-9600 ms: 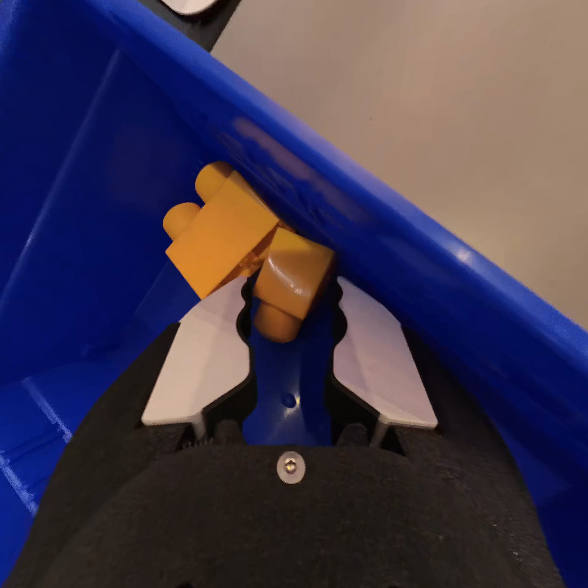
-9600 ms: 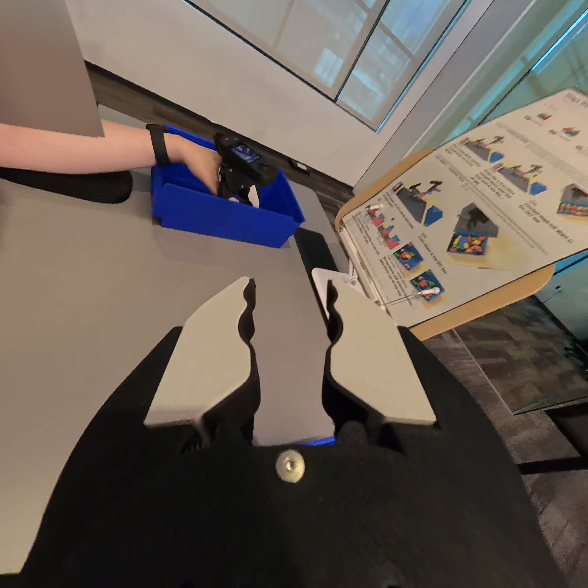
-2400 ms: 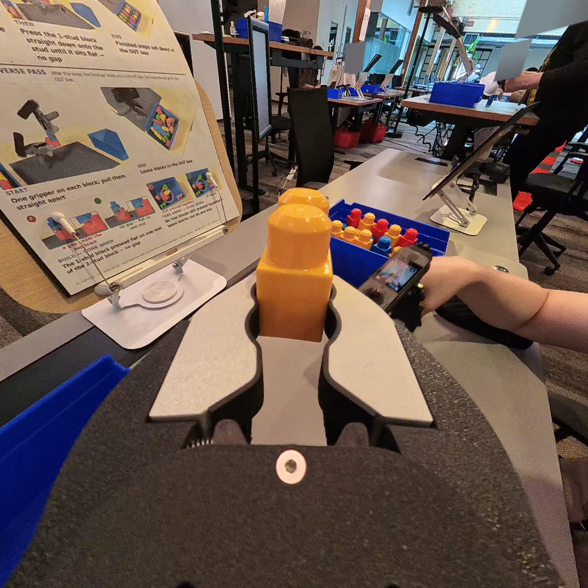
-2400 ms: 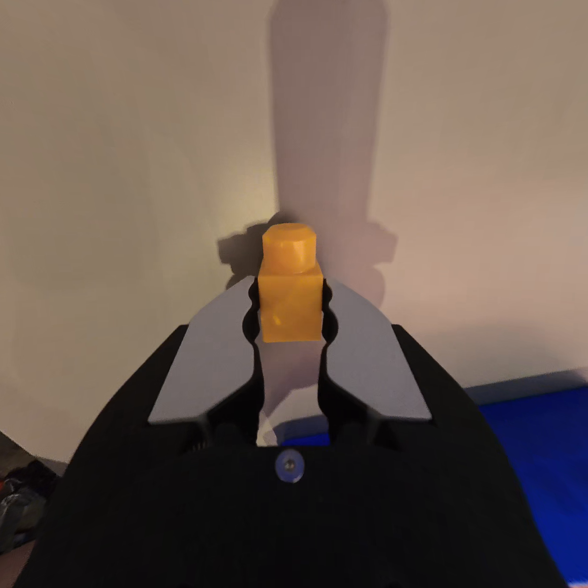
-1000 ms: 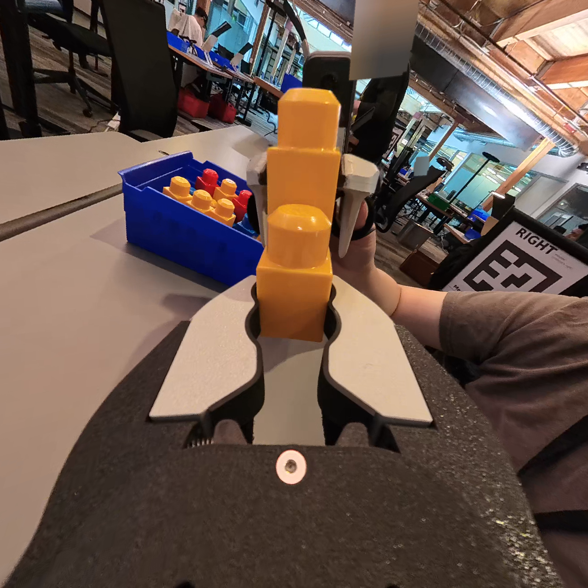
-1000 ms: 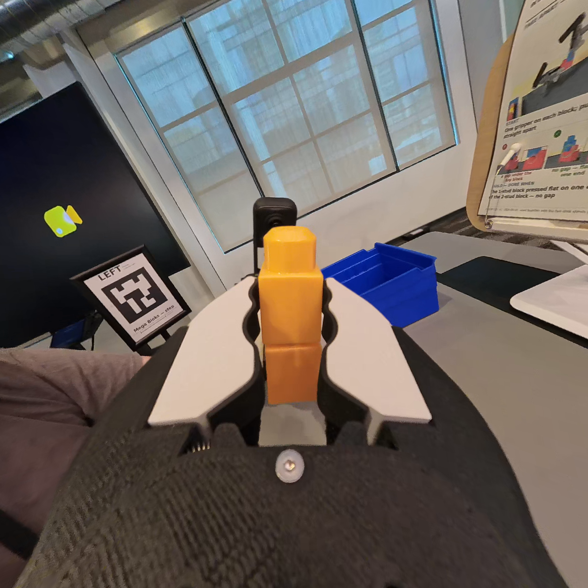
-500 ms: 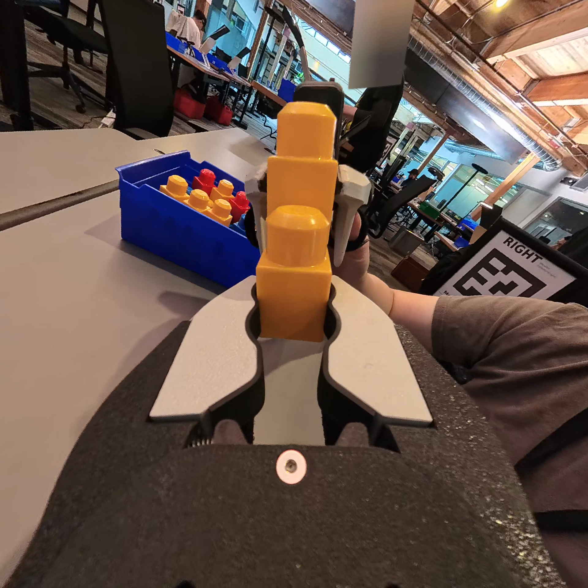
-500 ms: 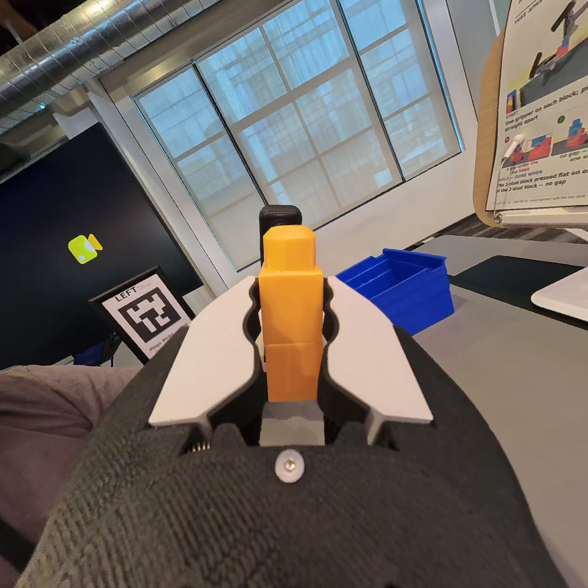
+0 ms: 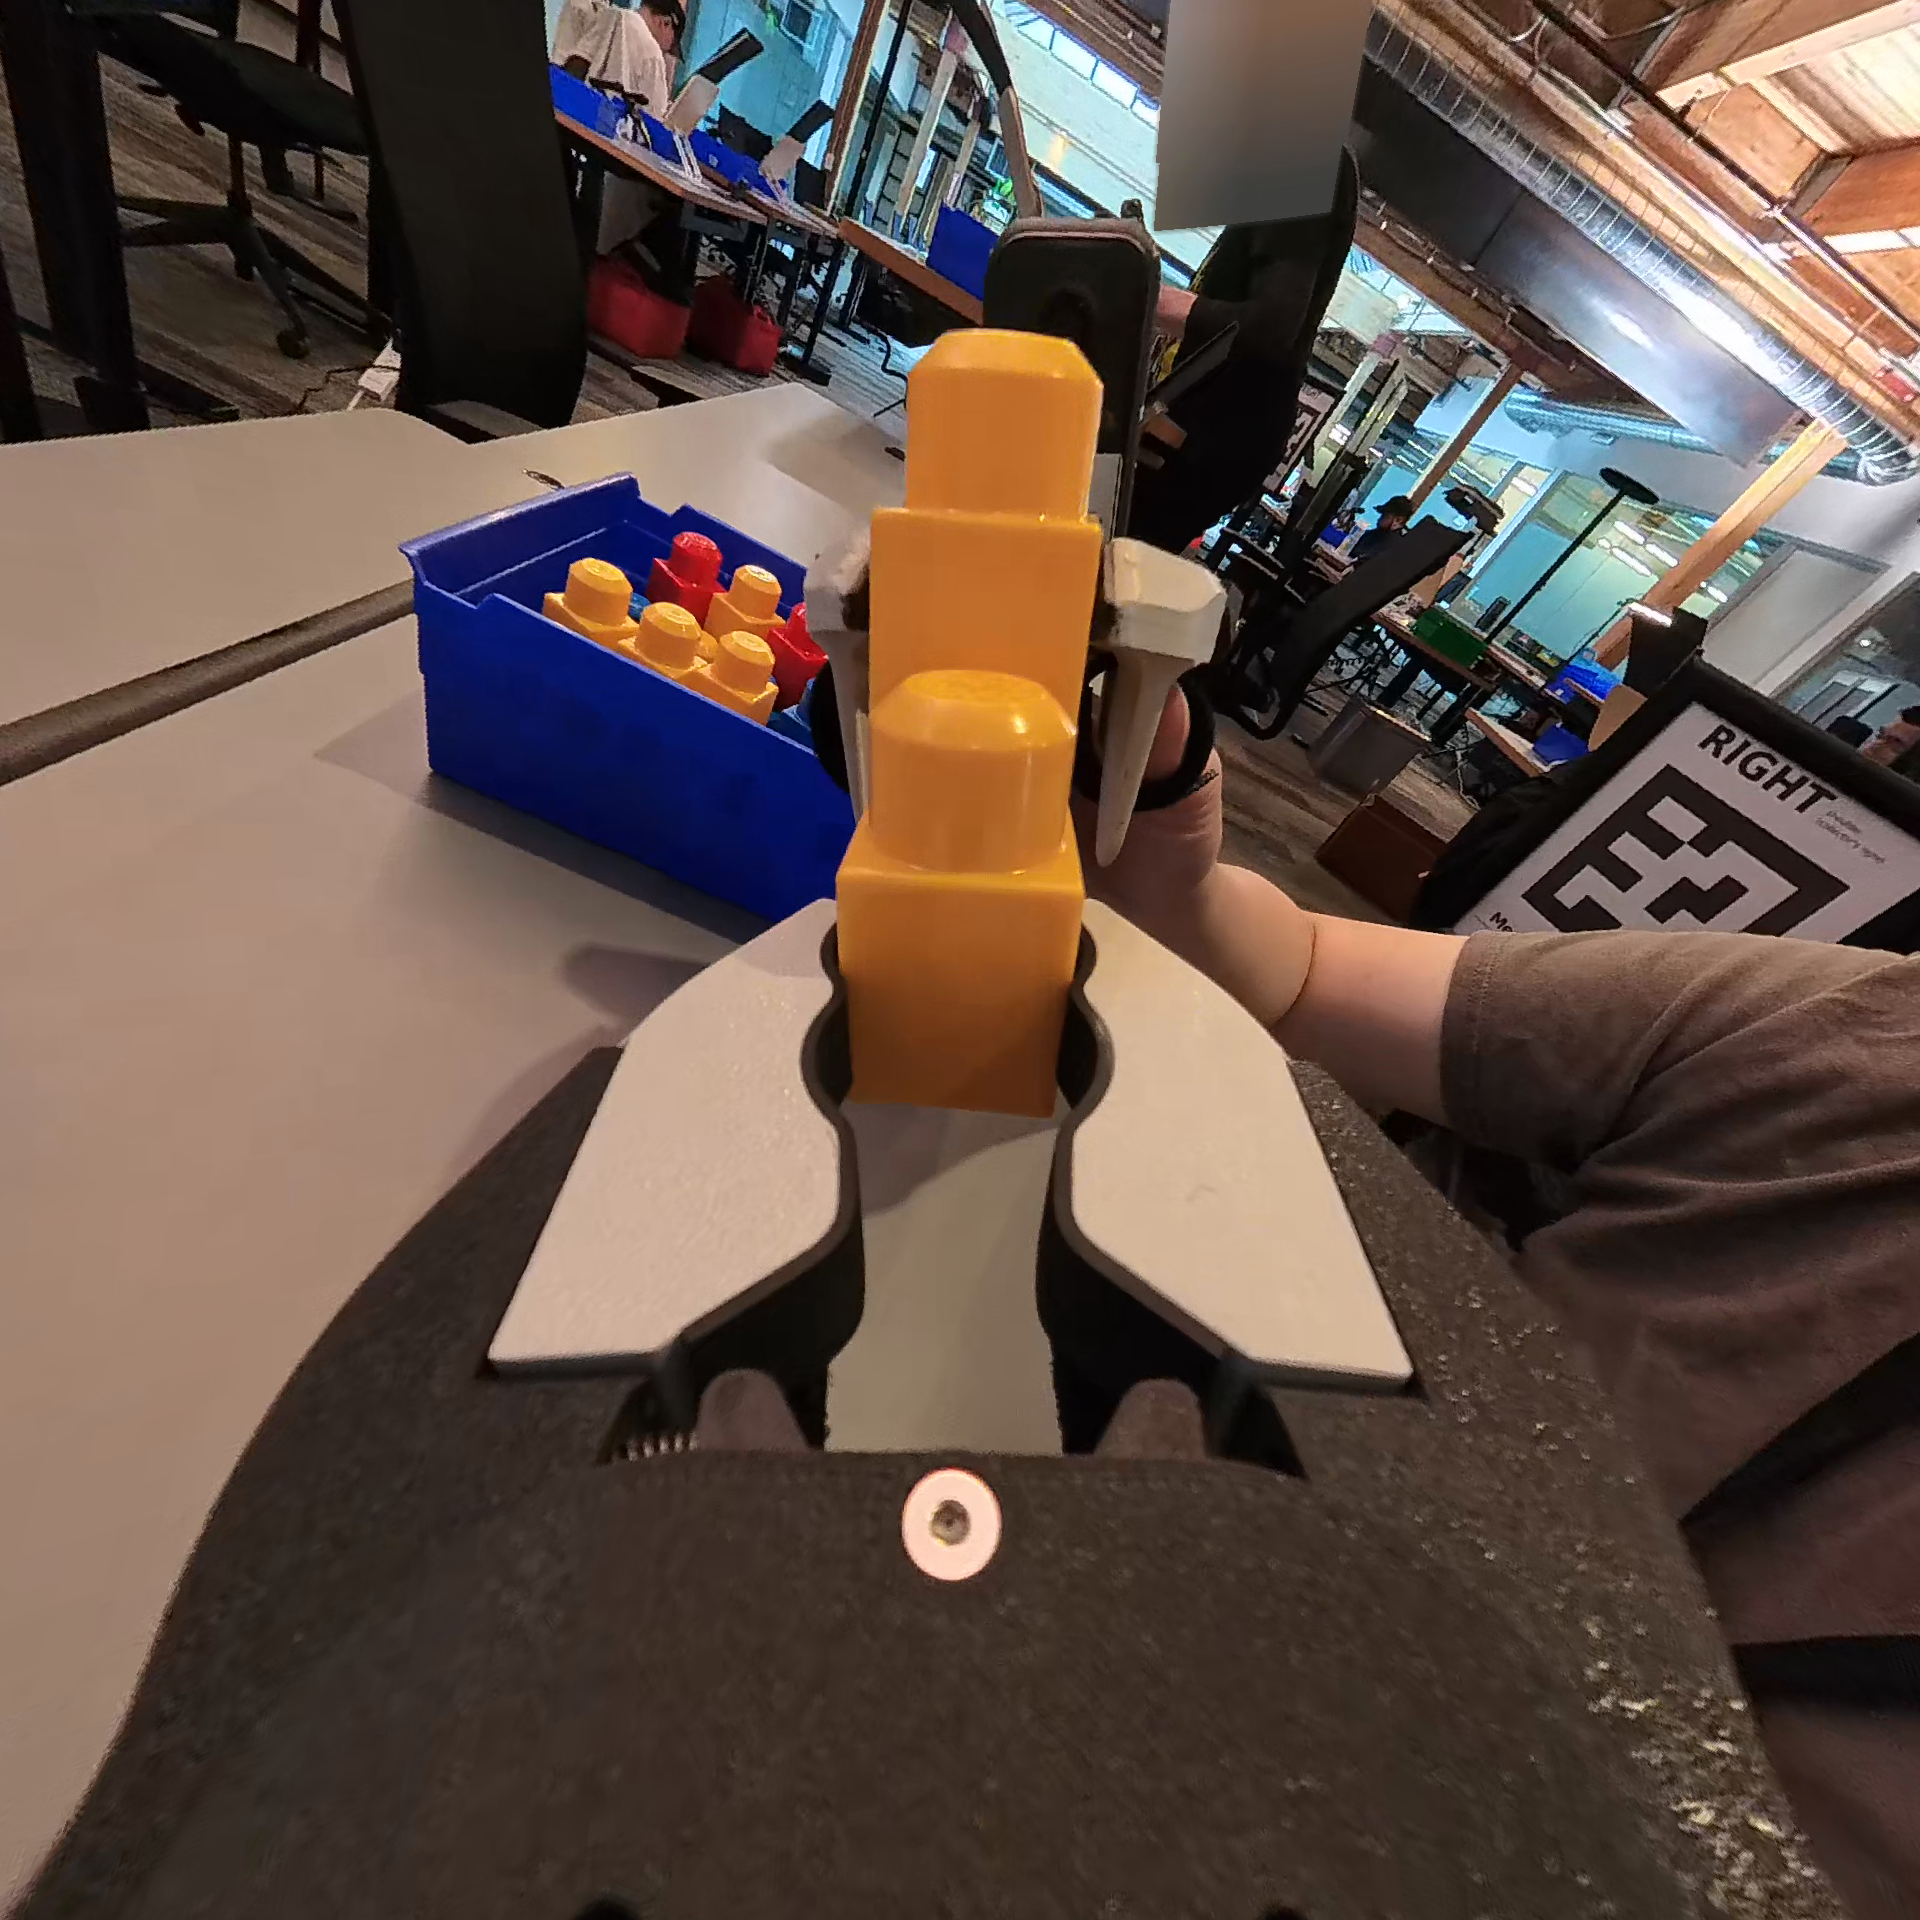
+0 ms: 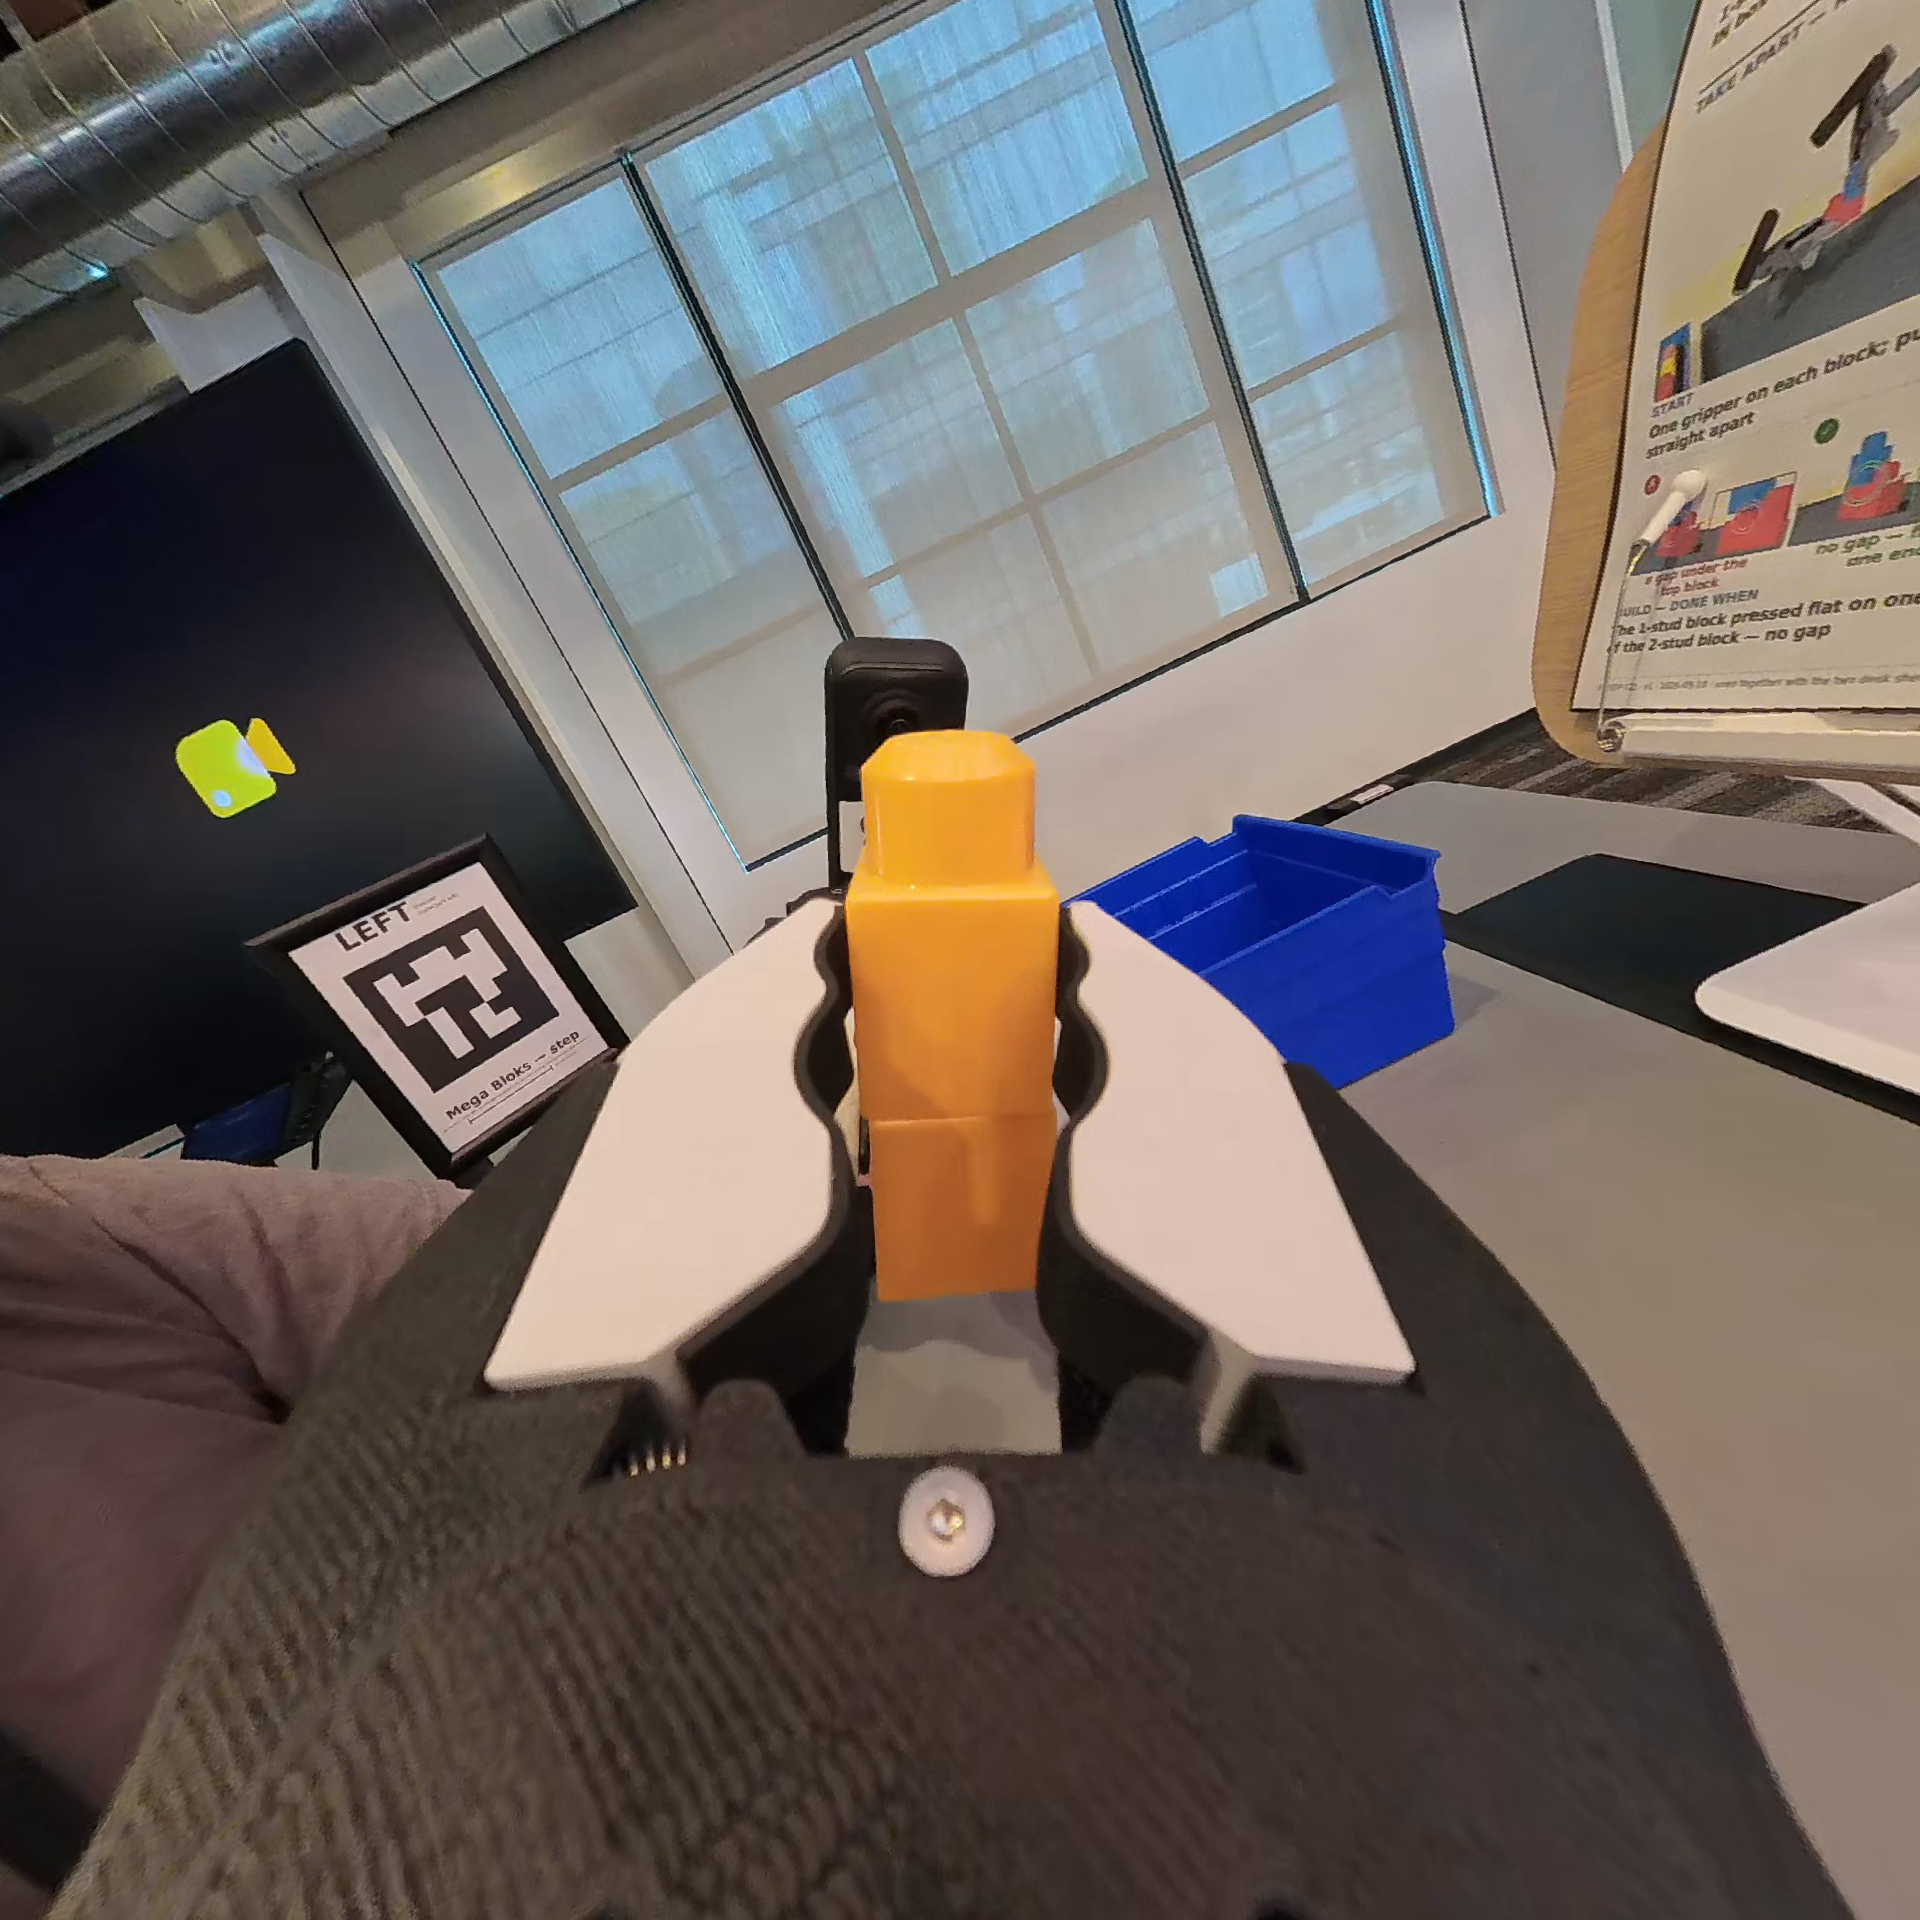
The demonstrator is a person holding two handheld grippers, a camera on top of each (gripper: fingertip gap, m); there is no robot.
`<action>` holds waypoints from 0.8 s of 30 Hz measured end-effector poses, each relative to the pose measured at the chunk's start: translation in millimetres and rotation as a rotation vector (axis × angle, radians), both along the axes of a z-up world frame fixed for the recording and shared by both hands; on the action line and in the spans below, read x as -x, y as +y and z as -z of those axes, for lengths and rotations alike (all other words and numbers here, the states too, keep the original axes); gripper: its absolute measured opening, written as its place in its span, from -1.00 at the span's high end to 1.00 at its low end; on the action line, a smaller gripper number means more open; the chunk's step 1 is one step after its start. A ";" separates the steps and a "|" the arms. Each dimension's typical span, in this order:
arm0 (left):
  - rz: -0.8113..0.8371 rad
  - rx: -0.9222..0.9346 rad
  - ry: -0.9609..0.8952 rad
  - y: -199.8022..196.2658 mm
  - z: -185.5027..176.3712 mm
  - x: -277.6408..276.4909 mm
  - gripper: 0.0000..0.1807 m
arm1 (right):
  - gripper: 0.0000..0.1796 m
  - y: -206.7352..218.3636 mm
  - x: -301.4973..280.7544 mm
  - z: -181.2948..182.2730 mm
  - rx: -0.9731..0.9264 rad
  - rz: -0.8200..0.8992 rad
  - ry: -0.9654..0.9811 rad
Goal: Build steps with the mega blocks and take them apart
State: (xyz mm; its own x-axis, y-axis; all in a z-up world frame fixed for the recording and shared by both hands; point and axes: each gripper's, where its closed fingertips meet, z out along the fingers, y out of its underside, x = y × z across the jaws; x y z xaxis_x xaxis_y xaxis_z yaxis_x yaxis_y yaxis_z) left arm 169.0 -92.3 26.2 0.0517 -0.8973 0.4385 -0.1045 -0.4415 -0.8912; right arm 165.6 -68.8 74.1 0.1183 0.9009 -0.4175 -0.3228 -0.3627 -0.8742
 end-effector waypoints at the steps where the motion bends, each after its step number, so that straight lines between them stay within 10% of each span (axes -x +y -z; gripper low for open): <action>1: 0.000 -0.001 0.000 0.0 0.0 0.0 0.59 | 0.58 -0.1 0.0 -0.1 0.000 0.000 0.000; 24: 0.240 0.188 0.027 -34.9 2.8 -8.7 0.59 | 0.36 -17.5 -22.8 6.4 0.065 -0.153 -0.396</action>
State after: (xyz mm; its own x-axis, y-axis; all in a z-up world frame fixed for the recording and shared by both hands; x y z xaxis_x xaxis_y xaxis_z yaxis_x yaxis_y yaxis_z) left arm 177.7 -127.2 23.4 -0.1375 -0.7887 0.5992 -0.2485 -0.5581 -0.7917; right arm 188.4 -86.4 67.7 0.1477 0.8940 -0.4231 0.0951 -0.4386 -0.8936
